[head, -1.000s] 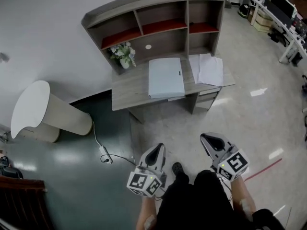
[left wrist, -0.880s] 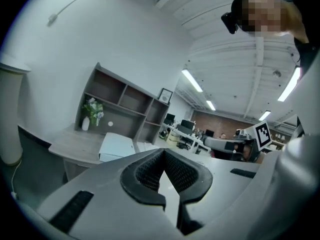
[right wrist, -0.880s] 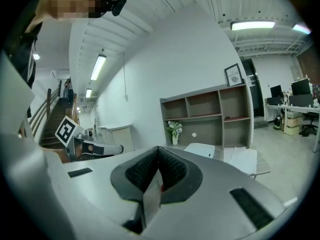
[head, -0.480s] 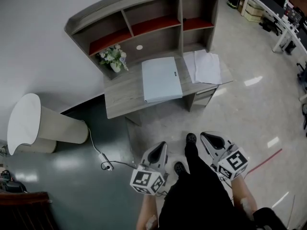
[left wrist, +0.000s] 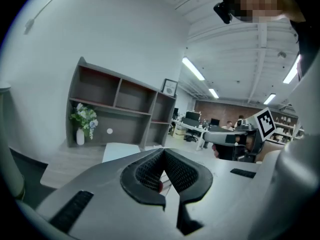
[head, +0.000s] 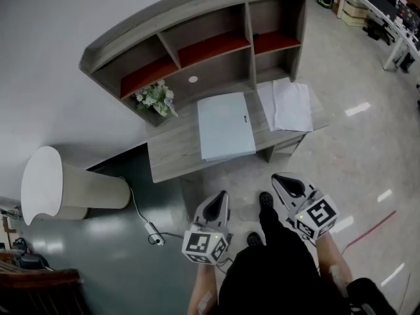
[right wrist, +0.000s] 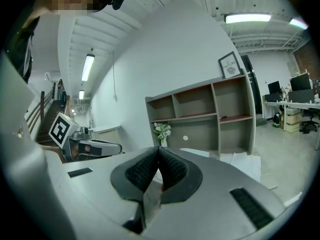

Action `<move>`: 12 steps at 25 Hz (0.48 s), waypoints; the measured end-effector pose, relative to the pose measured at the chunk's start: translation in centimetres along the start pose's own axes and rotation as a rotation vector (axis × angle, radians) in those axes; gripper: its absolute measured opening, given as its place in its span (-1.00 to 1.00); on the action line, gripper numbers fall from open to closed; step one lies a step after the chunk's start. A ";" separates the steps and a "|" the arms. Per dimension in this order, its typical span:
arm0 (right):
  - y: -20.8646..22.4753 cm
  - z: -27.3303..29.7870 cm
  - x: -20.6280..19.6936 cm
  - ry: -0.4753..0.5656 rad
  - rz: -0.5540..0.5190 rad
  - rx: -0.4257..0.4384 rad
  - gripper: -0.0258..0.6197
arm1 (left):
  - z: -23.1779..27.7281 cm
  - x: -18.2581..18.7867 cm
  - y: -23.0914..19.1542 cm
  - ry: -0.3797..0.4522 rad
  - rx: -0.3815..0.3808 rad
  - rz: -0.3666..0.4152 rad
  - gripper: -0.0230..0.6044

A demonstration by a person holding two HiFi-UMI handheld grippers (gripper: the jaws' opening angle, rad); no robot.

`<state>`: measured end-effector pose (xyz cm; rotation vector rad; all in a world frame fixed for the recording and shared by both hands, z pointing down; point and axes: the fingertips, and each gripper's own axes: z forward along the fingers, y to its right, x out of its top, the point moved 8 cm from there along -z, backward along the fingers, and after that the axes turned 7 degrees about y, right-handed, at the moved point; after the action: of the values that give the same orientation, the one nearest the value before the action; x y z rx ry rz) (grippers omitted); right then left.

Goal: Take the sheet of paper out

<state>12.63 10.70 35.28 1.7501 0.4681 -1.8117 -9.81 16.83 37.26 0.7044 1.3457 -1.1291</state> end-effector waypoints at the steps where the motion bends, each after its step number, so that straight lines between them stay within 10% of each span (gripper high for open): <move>1: 0.9 0.7 0.2 0.000 -0.002 0.002 -0.88 | 1.1 0.3 -0.2 -0.003 0.007 0.016 -0.88; 12: 9.1 6.3 0.7 -0.043 -0.028 0.073 -0.88 | 10.4 0.4 -1.2 -0.056 0.099 0.097 -0.88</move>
<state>13.32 -0.29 36.34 1.7567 0.4159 -1.9039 -6.98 6.80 38.71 0.7955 1.2023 -1.1355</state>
